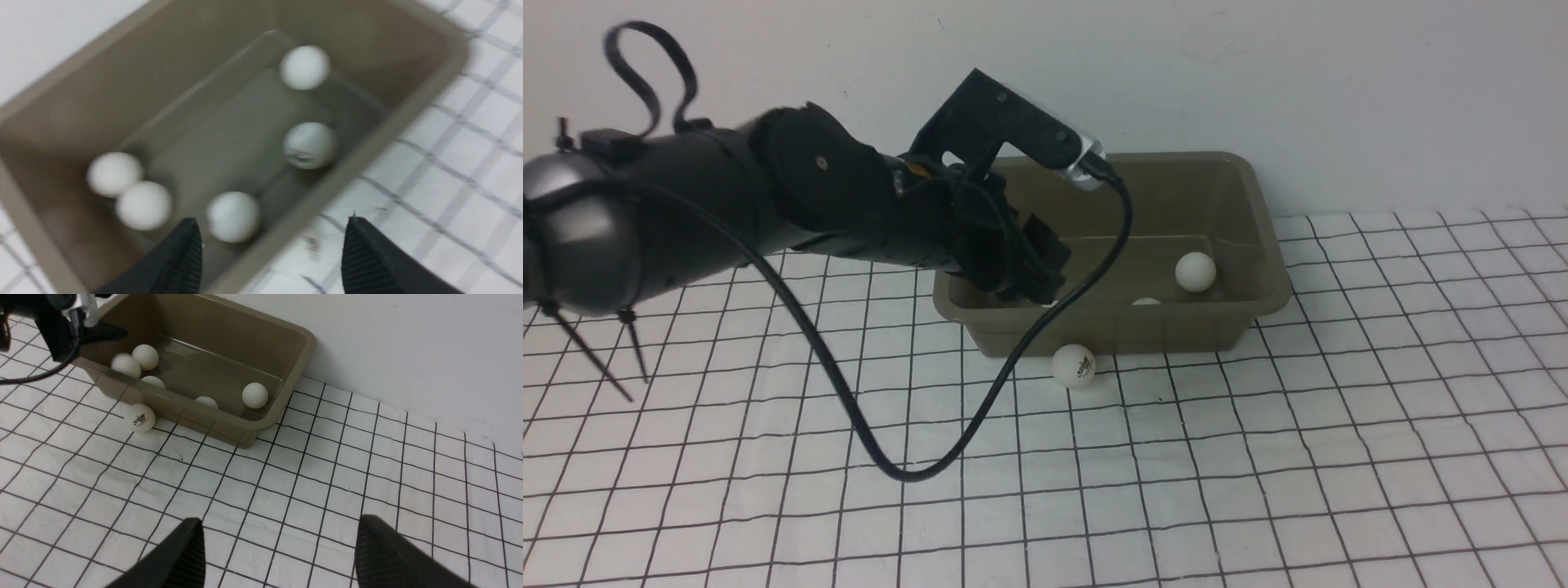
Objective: Put the table tennis balls into the box on the white checkered tablecloth.
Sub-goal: 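Reach for and grasp a ping pong ball on the table beside the basket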
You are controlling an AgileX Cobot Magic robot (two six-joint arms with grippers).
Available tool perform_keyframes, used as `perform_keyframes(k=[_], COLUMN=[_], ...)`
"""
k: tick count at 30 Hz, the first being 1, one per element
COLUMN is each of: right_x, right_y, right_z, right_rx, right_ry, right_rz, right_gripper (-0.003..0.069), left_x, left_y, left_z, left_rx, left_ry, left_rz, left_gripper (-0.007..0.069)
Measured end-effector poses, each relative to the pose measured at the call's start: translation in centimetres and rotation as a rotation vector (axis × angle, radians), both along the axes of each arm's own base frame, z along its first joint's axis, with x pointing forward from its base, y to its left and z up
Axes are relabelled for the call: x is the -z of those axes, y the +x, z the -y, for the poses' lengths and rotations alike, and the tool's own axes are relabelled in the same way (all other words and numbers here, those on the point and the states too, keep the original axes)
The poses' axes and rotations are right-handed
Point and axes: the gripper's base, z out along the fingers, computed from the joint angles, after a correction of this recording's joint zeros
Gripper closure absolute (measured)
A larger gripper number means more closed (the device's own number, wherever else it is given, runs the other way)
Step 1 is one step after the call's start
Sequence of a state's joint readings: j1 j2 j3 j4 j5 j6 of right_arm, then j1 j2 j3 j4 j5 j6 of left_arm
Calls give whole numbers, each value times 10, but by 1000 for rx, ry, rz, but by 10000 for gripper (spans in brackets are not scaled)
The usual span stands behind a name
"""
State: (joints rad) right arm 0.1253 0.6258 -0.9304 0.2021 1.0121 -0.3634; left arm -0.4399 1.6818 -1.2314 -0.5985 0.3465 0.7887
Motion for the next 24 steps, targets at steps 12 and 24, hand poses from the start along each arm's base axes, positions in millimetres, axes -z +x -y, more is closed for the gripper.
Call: perform_keyframes(k=[12, 24], right_x=[0, -1], right_y=[0, 1], right_z=[0, 0], right_rx=[0, 2], right_ry=[0, 2], right_rz=[2, 11], right_gripper=[206, 206], left_x=[13, 65], left_y=[-45, -32], left_z=[10, 9], left_rx=[175, 41], left_ry=[-27, -6], left_rz=[-344, -417], left_gripper=[209, 209])
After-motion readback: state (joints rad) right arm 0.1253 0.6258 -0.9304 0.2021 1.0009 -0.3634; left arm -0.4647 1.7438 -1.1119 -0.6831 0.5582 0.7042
